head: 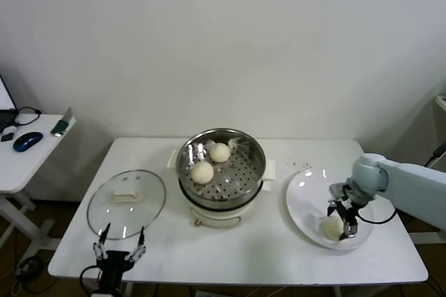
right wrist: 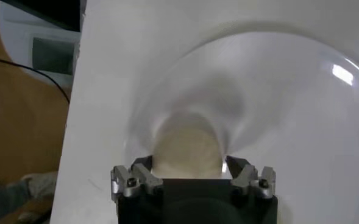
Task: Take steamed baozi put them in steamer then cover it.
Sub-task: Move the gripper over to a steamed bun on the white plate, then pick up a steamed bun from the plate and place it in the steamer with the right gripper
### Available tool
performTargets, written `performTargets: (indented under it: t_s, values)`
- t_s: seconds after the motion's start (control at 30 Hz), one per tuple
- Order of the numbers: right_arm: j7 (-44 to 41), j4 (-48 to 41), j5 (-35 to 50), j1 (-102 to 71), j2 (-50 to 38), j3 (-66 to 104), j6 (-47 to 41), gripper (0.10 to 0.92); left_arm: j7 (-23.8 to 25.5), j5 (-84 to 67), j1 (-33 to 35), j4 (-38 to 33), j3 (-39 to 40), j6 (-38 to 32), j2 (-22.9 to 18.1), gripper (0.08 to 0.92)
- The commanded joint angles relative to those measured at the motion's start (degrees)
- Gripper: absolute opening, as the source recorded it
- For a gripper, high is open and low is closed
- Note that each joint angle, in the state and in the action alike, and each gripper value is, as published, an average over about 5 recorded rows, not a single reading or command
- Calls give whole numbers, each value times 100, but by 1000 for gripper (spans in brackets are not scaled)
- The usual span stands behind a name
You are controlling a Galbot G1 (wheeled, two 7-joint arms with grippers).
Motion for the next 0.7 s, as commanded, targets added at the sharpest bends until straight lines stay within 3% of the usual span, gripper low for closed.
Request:
performTargets:
  t_s: [0.03, 0.37, 0.7]
  values:
    - [-11, -72, -43, -77, 74, 53, 26, 744, 1, 6, 1, -5, 11, 0, -3, 823]
    - [-123, -65, -166, 541, 98, -223, 435, 696, -1, 24, 25, -16, 43, -10, -5, 823]
    - [-615, -90, -779, 2992, 1160, -1193, 2808, 687, -1, 84, 38, -67, 109, 0, -24, 823]
